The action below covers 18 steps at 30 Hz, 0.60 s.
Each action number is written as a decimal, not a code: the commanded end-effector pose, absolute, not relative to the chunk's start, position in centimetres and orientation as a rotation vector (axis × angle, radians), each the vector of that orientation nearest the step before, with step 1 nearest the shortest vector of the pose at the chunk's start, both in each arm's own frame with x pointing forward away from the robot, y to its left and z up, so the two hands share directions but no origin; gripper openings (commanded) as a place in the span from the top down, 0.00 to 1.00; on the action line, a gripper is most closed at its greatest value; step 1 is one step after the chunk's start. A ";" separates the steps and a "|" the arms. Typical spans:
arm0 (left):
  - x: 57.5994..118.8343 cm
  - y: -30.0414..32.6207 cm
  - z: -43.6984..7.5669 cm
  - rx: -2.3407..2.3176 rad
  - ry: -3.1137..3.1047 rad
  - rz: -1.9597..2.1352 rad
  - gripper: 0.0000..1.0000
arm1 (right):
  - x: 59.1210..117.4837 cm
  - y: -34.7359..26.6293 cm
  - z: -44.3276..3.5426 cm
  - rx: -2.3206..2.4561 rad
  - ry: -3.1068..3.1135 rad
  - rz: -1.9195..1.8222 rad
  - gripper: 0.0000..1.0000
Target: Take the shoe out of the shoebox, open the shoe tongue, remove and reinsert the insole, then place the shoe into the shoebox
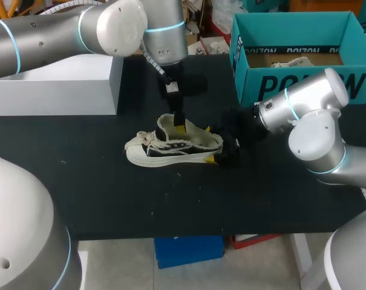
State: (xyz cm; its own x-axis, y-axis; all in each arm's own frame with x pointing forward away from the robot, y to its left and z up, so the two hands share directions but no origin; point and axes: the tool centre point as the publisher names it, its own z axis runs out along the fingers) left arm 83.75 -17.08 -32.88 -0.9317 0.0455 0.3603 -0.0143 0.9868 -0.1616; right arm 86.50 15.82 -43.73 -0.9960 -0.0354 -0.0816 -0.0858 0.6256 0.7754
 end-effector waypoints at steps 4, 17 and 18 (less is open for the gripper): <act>83.9 -17.2 -33.0 -0.025 -2.759 0.224 1.00 | 86.6 15.9 -44.1 -0.101 2.780 1.330 1.00; 83.9 -17.2 -34.1 -0.015 -2.772 0.192 1.00 | 86.6 15.9 -44.1 -0.101 2.780 1.330 1.00; 83.9 -17.2 -34.4 -0.006 -2.780 0.179 1.00 | 86.6 15.9 -44.1 -0.101 2.780 1.330 1.00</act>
